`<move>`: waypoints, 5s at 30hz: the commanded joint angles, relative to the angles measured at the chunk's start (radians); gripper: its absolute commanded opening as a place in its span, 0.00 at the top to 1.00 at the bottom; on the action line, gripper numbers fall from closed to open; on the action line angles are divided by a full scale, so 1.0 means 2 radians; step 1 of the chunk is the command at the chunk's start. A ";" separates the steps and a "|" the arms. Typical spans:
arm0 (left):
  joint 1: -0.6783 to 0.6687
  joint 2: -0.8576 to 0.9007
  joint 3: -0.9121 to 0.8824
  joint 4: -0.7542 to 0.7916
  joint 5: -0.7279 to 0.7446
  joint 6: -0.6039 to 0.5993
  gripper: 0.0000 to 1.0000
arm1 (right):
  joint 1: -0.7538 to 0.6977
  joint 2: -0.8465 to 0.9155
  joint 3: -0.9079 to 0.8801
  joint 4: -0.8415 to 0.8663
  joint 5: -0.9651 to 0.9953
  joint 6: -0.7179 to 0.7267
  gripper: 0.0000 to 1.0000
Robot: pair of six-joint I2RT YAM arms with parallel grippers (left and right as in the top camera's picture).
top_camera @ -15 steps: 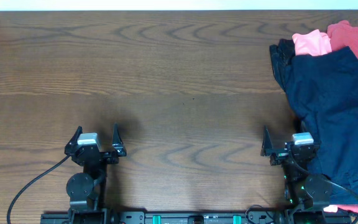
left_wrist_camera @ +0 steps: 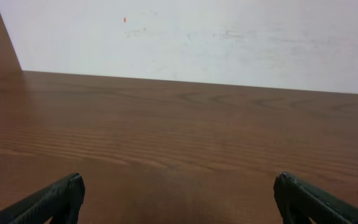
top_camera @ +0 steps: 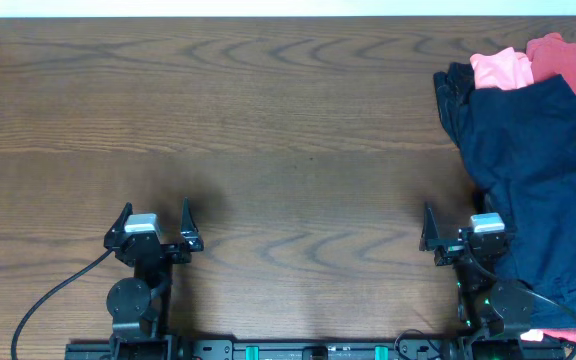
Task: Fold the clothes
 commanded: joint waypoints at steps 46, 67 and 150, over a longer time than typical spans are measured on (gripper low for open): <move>-0.002 0.000 -0.006 -0.022 -0.016 0.003 0.02 | 0.005 0.001 -0.001 -0.002 0.007 0.008 0.01; -0.002 0.057 0.041 -0.024 0.011 -0.071 0.02 | 0.005 0.031 0.033 -0.022 0.034 0.039 0.01; -0.002 0.431 0.410 -0.355 0.023 -0.067 0.02 | 0.046 0.687 0.510 -0.195 0.082 0.023 0.99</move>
